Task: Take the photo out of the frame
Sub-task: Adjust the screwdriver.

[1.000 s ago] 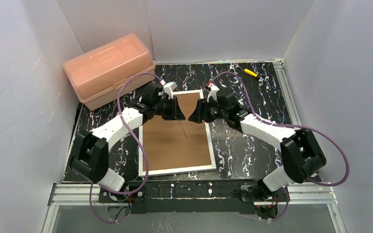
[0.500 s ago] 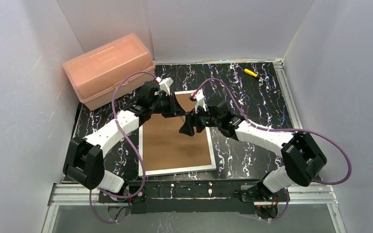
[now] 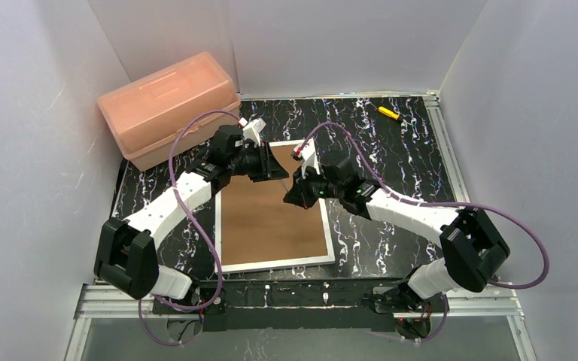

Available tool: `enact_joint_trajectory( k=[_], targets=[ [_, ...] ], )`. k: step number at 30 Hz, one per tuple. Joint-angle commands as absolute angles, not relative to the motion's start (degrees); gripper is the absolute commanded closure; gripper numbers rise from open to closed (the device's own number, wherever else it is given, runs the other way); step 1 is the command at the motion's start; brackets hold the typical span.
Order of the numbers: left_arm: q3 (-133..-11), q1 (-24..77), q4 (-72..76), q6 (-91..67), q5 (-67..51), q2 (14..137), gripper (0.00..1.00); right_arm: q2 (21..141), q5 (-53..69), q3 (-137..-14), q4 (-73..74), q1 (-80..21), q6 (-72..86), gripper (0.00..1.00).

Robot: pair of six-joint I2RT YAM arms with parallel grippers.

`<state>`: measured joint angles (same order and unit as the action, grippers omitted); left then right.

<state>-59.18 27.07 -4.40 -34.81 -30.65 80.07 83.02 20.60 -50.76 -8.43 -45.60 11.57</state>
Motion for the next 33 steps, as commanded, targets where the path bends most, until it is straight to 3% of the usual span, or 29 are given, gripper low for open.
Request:
enact_joint_trajectory(
  k=[1,7,8,10,11,14,19,23,28,33],
  targets=[
    [-59.9,26.4,-7.3,-34.5,-33.2,75.4,0.77,80.3,15.8,-52.2,-6.3,-44.8,7.3,0.99],
    [-58.6,24.3,-10.4,-35.3,-31.4,69.3,0.38,79.2,12.0,-54.4,-2.3,-44.9,0.7,0.99],
    [-59.1,23.8,-12.3,-35.2,-31.4,68.6,0.29,79.0,11.8,-54.4,-2.2,-44.9,0.2,0.99],
    [-60.8,23.1,-17.4,-35.1,-30.3,67.4,0.03,78.5,11.7,-54.3,-2.2,-45.1,-2.6,0.99],
    [-61.9,22.9,-20.5,-34.8,-28.2,66.8,0.02,78.0,11.8,-54.0,-2.5,-45.4,-3.5,0.99],
    [-67.7,22.1,-32.3,-35.1,-23.1,66.9,0.02,76.2,12.2,-52.3,-4.9,-46.4,-5.9,0.99],
    [-71.7,21.4,-36.3,-33.7,-32.0,69.0,0.02,75.2,10.0,-52.4,-5.8,-49.7,-10.7,0.99],
    [-71.6,20.6,-33.7,-38.4,-37.2,70.0,0.1,75.3,5.5,-53.9,-4.1,-54.3,-15.7,0.99],
    [-73.5,20.0,-34.6,-41.1,-43.2,73.4,0.29,74.0,1.1,-53.3,-5.9,-57.7,-18.5,0.99],
    [-73.3,20.0,-36.5,-41.4,-44.8,75.4,0.4,73.6,0.3,-53.6,-5.8,-58.9,-20.6,0.99]
  ],
)
